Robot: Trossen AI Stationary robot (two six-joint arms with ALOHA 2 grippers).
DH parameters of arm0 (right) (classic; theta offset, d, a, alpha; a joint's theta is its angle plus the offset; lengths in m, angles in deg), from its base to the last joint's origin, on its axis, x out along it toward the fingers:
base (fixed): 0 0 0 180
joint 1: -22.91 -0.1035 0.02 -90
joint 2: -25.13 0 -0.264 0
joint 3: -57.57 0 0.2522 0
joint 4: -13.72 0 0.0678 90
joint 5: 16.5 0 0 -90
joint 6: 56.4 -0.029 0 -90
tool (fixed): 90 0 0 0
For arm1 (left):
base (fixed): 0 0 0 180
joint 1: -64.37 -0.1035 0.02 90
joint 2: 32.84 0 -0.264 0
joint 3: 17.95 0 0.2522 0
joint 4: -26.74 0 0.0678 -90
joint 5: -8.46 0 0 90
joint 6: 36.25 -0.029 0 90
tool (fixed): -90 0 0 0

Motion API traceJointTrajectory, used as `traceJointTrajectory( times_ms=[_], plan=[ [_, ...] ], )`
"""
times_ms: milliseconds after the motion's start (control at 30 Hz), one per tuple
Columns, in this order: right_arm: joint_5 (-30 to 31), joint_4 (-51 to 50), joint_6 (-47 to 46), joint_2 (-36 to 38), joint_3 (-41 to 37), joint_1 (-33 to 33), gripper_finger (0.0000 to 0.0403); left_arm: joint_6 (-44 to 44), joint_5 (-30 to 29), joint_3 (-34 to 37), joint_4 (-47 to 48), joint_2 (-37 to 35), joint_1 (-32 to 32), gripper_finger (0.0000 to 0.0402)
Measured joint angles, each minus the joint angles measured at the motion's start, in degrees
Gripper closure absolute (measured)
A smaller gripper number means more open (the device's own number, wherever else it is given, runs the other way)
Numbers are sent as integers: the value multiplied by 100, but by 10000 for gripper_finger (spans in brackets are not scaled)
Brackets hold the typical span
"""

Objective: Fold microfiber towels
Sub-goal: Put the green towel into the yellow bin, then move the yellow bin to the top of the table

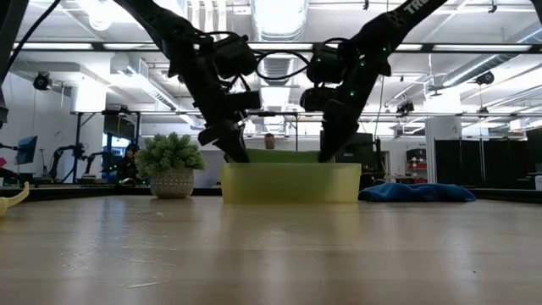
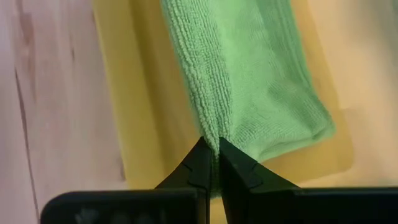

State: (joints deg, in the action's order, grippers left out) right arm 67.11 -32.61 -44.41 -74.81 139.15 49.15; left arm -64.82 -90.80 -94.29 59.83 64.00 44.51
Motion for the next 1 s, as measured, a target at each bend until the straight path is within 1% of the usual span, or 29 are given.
traceJointTrajectory(
  times_ms=[100,200,333,433,600,700,833,1000],
  plan=[
    [-73,7,-4,0,-33,-9,390,189,22,0,-1,4,9,401],
    [-381,-3,-4,0,-55,-9,390,425,53,2,31,4,9,401],
    [-691,-82,-35,0,-68,-7,382,445,512,4,99,4,9,395],
    [-719,-214,-136,-2,-81,-4,357,574,575,18,276,4,14,370],
    [-801,-446,-155,14,-82,2,296,735,584,-67,679,-96,31,315],
    [-861,-573,-155,98,-59,-4,262,845,589,-116,913,-264,33,292],
    [-860,-760,-155,229,129,-4,232,888,515,-127,940,-617,33,283],
    [-855,-836,-168,561,314,8,221,1189,398,-116,969,-1156,17,282]
  ],
)
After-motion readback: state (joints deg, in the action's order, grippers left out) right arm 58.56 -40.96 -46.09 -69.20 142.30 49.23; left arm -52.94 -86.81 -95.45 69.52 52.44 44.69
